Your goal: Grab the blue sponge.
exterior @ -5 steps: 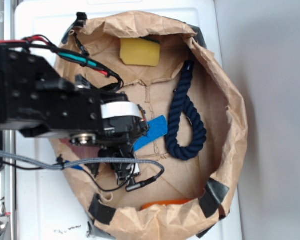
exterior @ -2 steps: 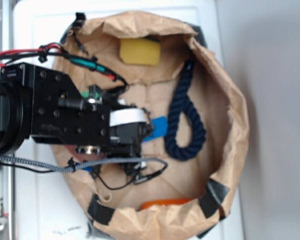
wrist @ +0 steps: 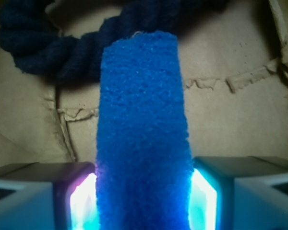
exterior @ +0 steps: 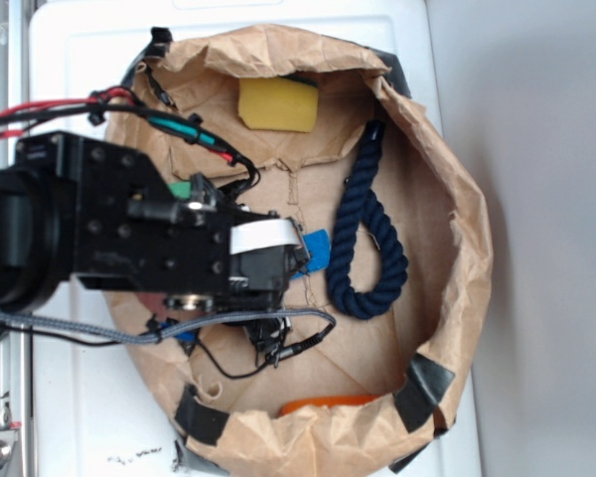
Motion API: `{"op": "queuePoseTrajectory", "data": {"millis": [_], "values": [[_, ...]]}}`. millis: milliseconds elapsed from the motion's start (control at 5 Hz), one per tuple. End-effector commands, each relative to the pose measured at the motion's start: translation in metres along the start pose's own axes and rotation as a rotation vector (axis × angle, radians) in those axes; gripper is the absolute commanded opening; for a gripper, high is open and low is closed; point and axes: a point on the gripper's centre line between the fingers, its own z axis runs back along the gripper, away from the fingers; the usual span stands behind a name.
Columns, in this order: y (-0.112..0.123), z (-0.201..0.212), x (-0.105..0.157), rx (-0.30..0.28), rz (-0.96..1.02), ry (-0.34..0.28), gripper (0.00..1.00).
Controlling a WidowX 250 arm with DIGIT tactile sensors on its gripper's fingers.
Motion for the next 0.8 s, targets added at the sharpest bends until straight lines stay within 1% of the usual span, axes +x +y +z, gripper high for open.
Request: {"op": "queuePoseTrajectory", "data": {"millis": [0, 200, 400, 600], "values": [[0.013, 0.082, 0.003, -0.064, -0.027, 0.015, 0.00], [0.010, 0.111, 0.012, -0.024, 0.007, 0.019, 0.00], [0.014, 0.136, 0.018, -0.065, -0.021, 0.050, 0.00], [0.018, 0.151, 0.016, -0.079, -0.051, 0.055, 0.00]]}}
